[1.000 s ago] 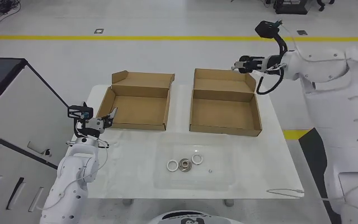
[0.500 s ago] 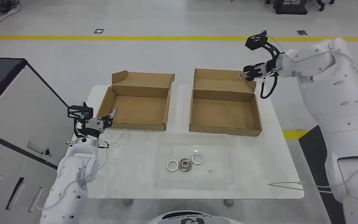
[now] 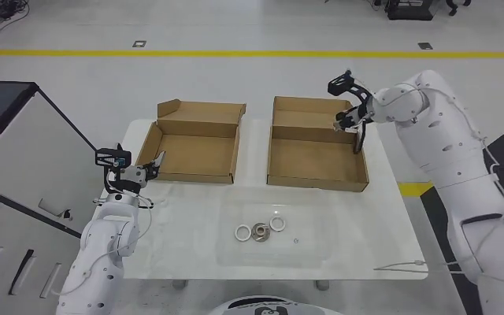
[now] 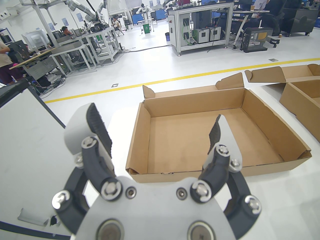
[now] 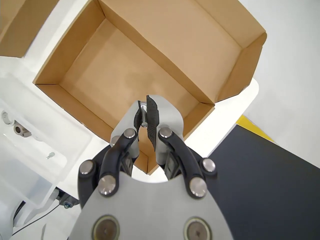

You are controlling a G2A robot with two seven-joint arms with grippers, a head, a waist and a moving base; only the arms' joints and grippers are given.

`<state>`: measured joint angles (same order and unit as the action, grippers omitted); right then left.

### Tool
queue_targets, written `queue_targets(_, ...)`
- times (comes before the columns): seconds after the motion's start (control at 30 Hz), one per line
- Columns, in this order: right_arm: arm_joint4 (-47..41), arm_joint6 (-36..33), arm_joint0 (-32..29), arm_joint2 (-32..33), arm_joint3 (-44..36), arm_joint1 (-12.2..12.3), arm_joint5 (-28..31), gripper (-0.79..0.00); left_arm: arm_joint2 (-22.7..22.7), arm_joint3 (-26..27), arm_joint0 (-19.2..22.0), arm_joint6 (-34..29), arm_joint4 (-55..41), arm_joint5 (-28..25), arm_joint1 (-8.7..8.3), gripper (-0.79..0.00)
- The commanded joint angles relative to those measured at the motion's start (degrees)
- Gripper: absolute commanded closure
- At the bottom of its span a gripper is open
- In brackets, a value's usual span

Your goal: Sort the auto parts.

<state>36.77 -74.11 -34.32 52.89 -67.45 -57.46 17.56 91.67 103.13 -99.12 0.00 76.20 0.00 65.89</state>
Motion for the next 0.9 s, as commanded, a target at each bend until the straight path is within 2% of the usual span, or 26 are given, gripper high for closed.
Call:
queue_targets(0.0, 0.47, 0.12, -0.20, -0.78, 0.24, -0.17, 0.17, 0.000, 0.00, 0.00, 0.00, 0.00, 0.00, 0.00, 0.00, -0.785)
queue_targets(0.47, 6.65, 3.57, -0.80, -7.45, 6.19, -2.22, -0.11, 0.000, 0.00, 0.00, 0.00, 0.00, 0.00, 0.00, 0.00, -0.785)
queue_targets(0.87, 8.98, 3.31, -0.48, -12.34, 11.18, -4.52, 0.38, 0.000, 0.00, 0.00, 0.00, 0.00, 0.00, 0.00, 0.00, -0.785)
